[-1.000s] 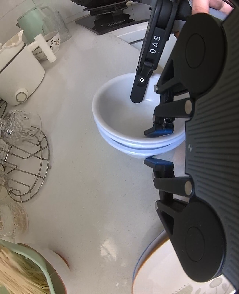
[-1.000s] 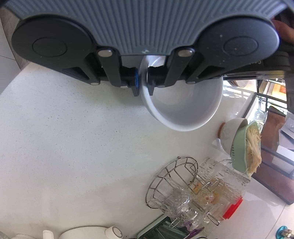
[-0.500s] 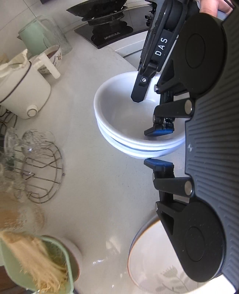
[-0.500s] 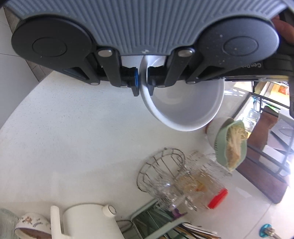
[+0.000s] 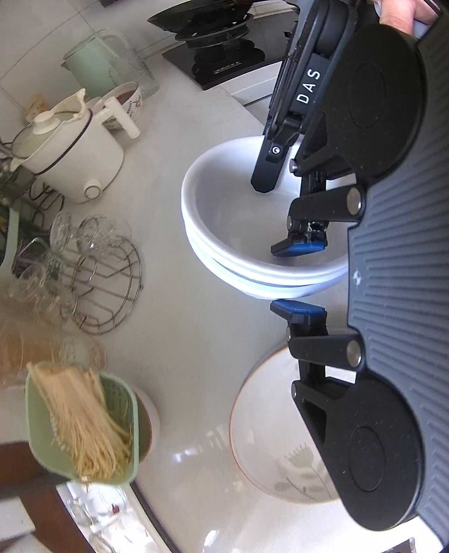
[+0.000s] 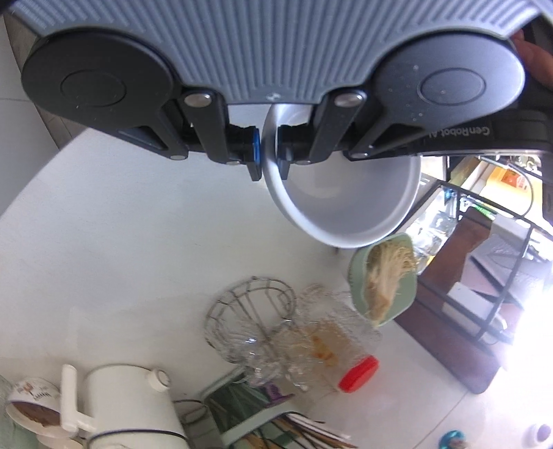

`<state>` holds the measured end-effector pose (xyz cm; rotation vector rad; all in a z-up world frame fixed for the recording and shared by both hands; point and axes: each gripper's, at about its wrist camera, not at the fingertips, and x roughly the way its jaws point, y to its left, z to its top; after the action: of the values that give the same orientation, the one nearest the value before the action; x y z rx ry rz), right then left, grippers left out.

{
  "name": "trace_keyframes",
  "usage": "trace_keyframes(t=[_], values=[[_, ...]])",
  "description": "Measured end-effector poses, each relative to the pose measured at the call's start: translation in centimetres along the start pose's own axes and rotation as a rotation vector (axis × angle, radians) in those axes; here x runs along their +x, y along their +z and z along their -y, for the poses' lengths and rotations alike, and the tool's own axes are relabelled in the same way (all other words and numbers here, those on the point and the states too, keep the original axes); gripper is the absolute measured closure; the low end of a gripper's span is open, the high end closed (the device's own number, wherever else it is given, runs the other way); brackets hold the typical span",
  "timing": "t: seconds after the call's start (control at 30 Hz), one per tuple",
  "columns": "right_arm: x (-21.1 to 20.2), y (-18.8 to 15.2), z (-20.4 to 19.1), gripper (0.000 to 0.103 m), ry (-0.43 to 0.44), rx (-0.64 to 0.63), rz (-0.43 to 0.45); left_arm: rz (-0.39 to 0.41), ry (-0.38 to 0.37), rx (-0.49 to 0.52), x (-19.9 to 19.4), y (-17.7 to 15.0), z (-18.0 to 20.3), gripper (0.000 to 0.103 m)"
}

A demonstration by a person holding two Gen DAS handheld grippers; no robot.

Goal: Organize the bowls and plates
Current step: 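Carry the bowl stack with both grippers over the leaf-pattern plate stack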

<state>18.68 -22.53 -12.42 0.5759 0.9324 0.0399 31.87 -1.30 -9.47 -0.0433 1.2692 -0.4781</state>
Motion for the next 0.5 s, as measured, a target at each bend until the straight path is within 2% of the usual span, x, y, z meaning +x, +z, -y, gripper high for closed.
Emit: trace_keyframes(t=[0.5], values=[[2.2,-2.1,-6.5,0.089,0.09,-0.112,-0.033,0.071,0.057,-0.135,-4.3,-4.4,-7.7,0.073]])
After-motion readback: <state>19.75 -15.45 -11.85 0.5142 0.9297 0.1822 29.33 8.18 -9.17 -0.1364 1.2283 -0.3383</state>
